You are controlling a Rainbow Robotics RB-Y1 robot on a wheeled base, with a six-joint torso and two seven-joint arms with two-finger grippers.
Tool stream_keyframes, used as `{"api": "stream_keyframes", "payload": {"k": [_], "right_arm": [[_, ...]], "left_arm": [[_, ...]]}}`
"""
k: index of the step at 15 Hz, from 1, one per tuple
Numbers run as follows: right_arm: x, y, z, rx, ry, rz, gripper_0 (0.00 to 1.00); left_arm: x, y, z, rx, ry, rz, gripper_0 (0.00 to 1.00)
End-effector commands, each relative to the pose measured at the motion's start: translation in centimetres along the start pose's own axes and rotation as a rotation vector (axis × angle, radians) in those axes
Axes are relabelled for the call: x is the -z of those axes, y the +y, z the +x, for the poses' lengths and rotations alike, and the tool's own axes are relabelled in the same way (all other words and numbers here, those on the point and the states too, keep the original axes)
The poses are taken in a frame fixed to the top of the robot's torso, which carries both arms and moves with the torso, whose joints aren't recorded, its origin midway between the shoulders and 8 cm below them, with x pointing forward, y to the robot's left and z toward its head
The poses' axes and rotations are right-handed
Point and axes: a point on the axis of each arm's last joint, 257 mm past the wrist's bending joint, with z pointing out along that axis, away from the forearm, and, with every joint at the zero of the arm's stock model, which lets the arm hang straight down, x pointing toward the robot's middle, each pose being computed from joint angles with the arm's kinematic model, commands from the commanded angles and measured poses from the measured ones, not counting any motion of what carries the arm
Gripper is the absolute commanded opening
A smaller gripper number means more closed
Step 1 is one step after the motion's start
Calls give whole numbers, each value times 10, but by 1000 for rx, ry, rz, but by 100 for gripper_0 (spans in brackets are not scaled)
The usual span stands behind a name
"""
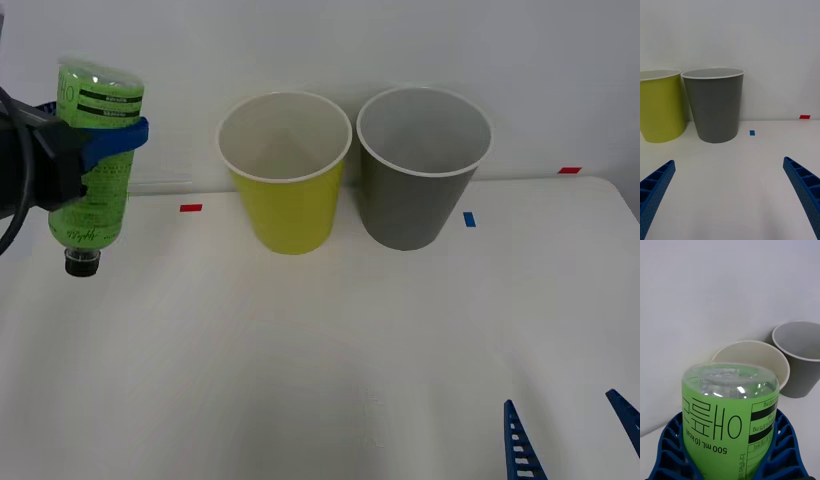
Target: Put cans in the gray bin and PET bottles in the light green bin.
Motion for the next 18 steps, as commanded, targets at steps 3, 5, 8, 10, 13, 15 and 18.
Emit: {"api": "stream_keyframes", "payload": {"k": [3, 5, 8, 10, 13, 15, 18], "right_arm": [[0, 0, 0, 0, 0, 0, 100], [0, 0, 0, 0, 0, 0, 100], [0, 0, 0, 0, 0, 0, 100], [0, 0, 0, 0, 0, 0, 100], [0, 0, 0, 0, 0, 0, 100], [0, 0, 0, 0, 0, 0, 100], [0, 0, 0, 0, 0, 0, 100]], "left_arm": [[-17, 6, -50, -12, -89, -37, 0], [-29, 8, -67, -12, -106, -50, 0], [-51, 6, -96, -25, -154, -74, 0], [-70, -4, -105, -44, -187, -76, 0], [-92, -17, -116, -56, -201, -75, 0], [-104, -27, -127, -71, -216, -98, 0], [-125, -35, -129, -15, -214, -73, 0]]}}
